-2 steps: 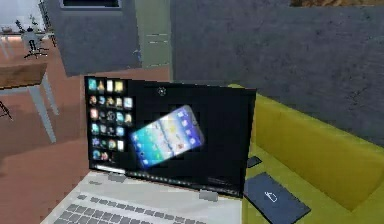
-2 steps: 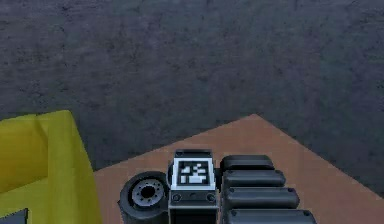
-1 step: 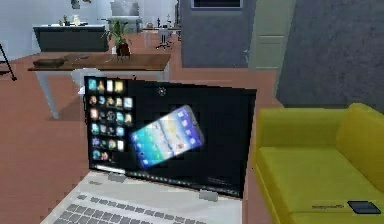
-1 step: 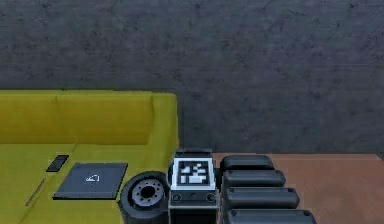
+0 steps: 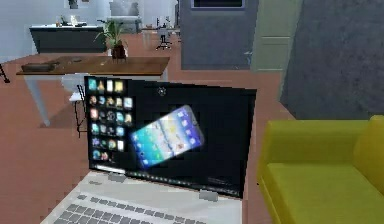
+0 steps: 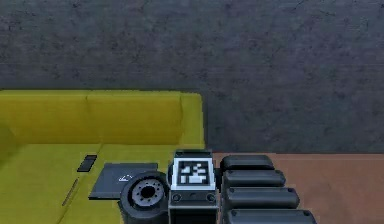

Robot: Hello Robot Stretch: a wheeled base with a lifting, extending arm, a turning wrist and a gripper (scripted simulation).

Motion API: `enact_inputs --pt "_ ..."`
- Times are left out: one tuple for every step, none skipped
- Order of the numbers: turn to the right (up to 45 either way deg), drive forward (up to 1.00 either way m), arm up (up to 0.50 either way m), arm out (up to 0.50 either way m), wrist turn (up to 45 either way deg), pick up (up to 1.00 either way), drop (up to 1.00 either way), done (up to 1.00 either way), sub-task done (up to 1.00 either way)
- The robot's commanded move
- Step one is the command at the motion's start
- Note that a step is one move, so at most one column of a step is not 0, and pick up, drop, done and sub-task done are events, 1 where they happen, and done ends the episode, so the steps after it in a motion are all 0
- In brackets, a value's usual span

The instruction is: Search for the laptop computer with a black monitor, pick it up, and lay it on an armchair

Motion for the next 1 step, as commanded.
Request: enact_inputs --pt "0.0 0.25 0.00 0.00 0.0 0.00 0.00 0.00 0.00"
